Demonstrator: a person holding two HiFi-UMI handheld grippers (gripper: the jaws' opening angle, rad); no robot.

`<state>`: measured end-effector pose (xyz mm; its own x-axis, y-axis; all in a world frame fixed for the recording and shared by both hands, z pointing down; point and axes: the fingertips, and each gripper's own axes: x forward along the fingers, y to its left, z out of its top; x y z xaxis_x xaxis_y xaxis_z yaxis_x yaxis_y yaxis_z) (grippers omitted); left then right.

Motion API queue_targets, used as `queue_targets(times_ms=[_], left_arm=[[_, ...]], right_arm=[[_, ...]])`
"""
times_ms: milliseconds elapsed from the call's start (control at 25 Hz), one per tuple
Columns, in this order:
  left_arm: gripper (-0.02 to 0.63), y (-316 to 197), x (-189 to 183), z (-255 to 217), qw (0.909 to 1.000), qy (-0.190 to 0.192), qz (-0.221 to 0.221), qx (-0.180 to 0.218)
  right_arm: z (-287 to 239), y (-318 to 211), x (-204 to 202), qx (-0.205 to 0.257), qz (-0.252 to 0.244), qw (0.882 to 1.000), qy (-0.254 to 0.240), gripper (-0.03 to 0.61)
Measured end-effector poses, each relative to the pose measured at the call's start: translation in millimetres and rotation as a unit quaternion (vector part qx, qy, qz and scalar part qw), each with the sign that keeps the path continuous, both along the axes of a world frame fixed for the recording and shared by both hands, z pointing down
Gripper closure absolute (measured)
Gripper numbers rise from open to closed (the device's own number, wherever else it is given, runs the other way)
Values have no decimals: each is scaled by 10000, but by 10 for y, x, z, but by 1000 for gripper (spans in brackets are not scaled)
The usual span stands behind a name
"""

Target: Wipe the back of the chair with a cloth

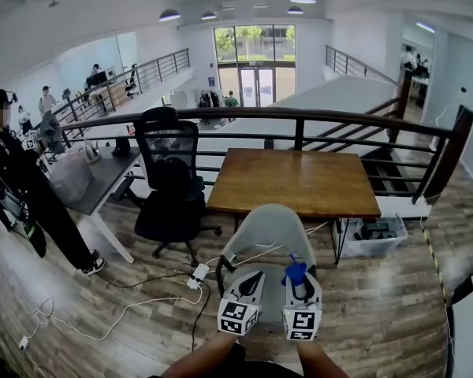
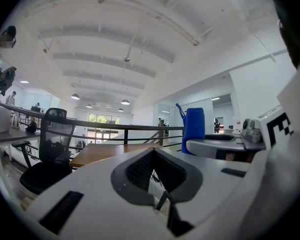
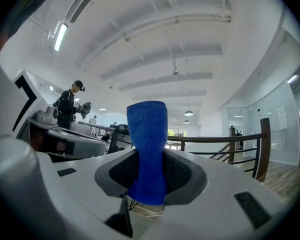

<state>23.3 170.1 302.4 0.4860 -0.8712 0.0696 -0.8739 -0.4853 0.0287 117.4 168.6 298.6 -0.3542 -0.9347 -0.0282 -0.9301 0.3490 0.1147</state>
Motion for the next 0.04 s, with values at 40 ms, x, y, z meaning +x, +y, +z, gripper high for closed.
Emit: queue_targets(times_ms=[40], left_arm=[[611,5,-17,-6,10000,0,-11,4]], right_arm=[[0,-9,-7,6,3,10000,12,443]])
